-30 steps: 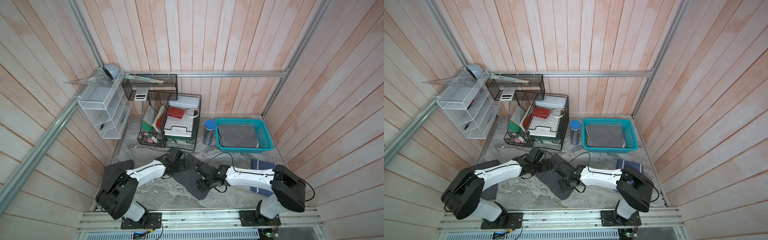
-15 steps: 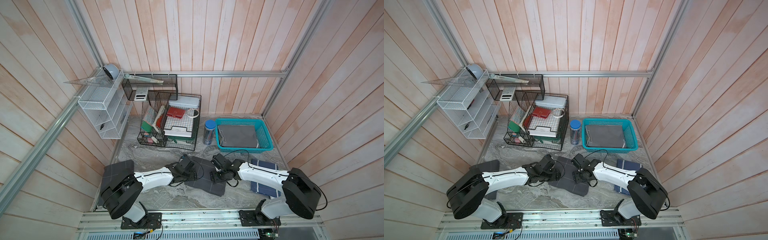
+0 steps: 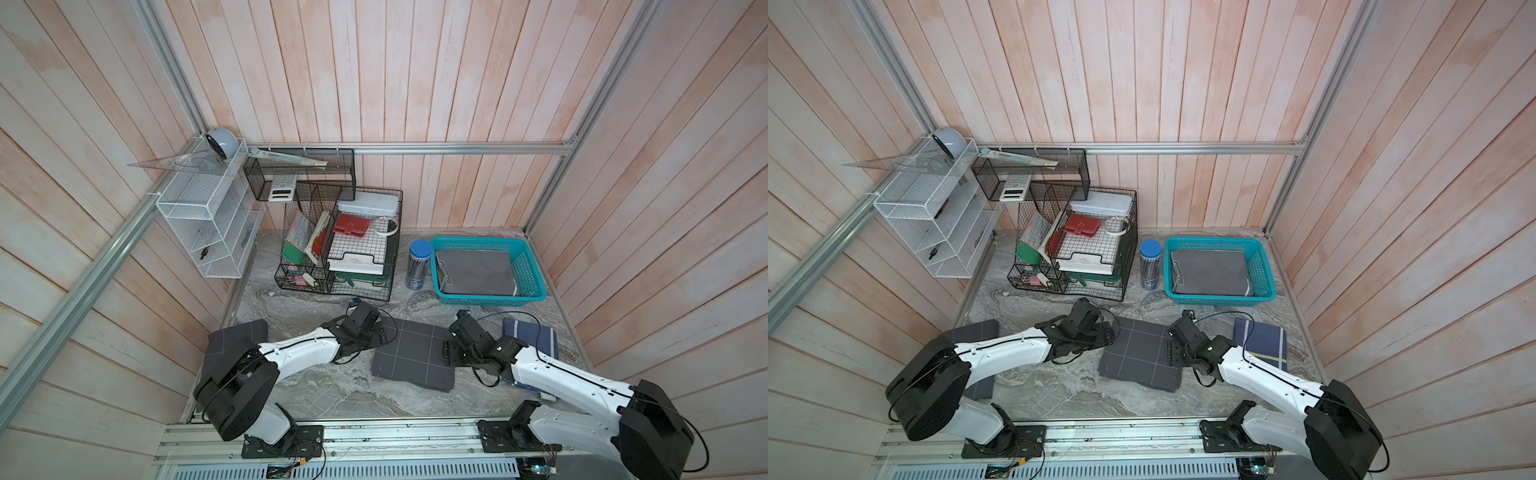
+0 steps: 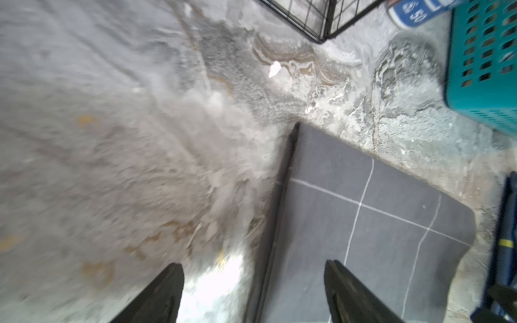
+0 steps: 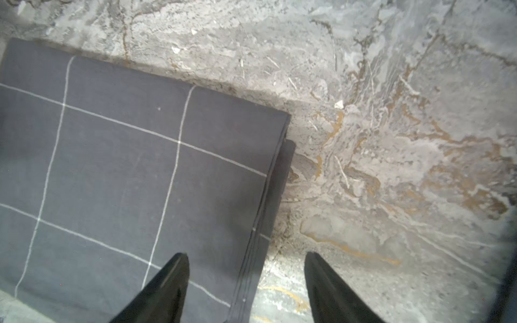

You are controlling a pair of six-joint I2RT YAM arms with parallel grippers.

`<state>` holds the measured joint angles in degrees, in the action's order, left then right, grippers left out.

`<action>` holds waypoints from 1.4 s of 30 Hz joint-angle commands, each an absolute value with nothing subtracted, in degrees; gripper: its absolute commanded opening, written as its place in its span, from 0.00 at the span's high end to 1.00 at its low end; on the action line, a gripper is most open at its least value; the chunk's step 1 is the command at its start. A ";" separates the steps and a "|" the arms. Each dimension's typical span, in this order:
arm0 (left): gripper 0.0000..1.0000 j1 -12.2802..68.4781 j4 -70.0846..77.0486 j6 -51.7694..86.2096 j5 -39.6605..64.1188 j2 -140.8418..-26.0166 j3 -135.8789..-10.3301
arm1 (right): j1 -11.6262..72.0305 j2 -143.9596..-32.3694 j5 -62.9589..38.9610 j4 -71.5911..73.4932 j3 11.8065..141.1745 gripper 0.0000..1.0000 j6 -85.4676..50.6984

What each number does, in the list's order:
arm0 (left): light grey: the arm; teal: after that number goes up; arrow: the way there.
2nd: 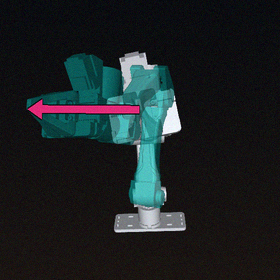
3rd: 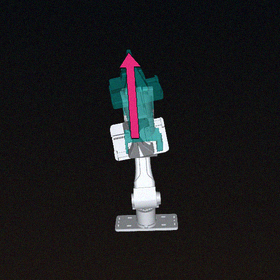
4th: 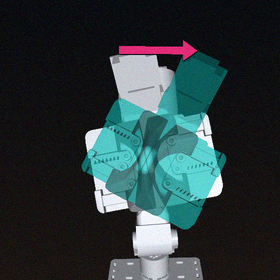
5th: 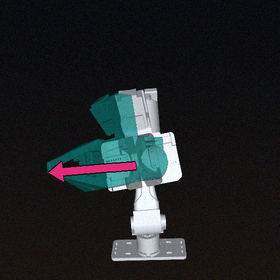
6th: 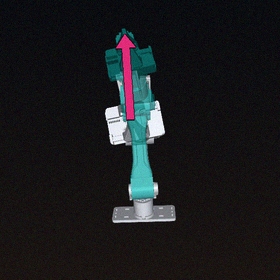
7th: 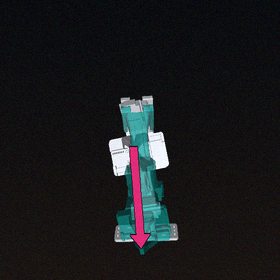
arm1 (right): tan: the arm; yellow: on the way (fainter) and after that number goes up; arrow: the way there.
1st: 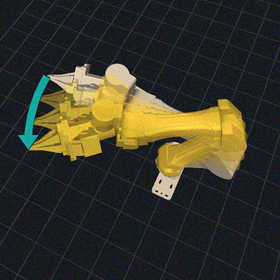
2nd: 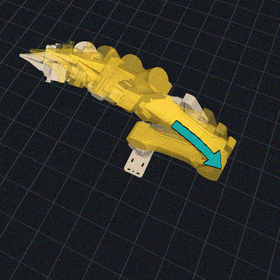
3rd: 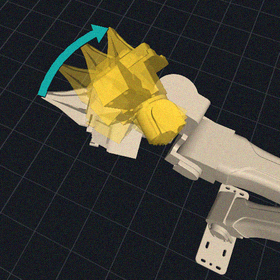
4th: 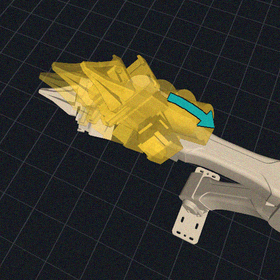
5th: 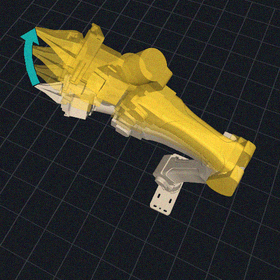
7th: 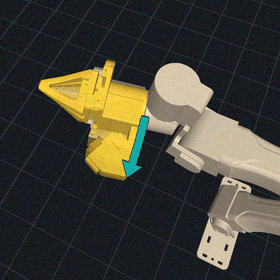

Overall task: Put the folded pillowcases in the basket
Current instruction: Move the pillowcase to the center of the board, then pick up the pillowcase at the center of the board.

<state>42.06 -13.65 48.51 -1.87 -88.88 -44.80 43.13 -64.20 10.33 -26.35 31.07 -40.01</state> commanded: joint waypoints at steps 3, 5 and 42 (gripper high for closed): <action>0.18 42.64 -12.82 47.11 1.05 -93.70 -48.26 | 42.81 -63.72 10.07 -21.34 27.57 0.29 -45.89; 0.21 43.38 -13.27 47.20 1.19 -95.51 -49.20 | 42.81 -64.11 8.45 -19.07 26.01 0.30 -47.01; 1.00 58.35 -22.20 50.91 -13.45 -91.91 -66.21 | 41.38 -42.02 30.90 -32.50 32.63 1.00 -35.57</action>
